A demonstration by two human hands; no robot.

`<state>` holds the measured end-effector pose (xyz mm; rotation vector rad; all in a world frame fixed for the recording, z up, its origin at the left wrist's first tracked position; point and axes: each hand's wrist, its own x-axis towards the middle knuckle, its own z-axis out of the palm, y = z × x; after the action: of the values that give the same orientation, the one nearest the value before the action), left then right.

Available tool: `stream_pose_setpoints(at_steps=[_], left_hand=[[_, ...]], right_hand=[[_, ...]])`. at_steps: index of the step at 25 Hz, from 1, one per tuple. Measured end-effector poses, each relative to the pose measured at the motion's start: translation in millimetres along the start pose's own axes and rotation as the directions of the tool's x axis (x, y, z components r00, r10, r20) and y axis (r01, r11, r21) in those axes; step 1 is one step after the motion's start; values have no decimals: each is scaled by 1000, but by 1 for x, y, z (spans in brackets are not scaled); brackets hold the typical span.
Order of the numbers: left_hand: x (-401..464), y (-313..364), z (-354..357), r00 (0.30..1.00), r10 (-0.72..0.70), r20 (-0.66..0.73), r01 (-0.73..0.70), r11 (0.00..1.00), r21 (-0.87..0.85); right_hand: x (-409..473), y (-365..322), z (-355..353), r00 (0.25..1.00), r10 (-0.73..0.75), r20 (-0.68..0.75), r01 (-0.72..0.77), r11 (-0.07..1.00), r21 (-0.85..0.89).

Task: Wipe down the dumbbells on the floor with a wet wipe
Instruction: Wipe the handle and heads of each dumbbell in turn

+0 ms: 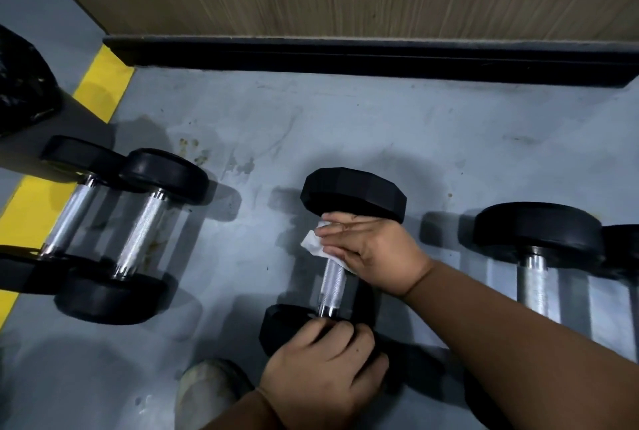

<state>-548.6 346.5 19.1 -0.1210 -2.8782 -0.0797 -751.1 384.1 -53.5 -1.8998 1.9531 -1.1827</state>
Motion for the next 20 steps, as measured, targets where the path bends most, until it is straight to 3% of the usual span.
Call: stream_pose_setpoints(at_steps=[2,6,8,10,13,17,20], left_hand=[[0,1,0,1000,-17,1,17,1000,4],[3,5,1,999,-53,-6,53,999,7],[5,4,0,999,-39,-12,39,999,-5],[4,4,-2,1000,-13,-15,13,1000,-13],[2,3,-2,1000,-17,1,17,1000,-4],[0,3,2,999,-42,14,42,999,-26],[0,2,2,1000,-25,12,25,999,-31]], right_hand=[[-4,-6,2,995,94,-43,-93,995,24],[-25,-33,2,978,-103,183,75,985,155],[-12,-23,-6,962,-139,235,116,987,112],[4,-9,-6,987,-62,149,63,998,0],[3,-11,4,991,132,-16,-132,991,-20],[-22,-31,6,975,-38,219,14,994,110],[-8,-22,0,975,-46,219,38,999,37]])
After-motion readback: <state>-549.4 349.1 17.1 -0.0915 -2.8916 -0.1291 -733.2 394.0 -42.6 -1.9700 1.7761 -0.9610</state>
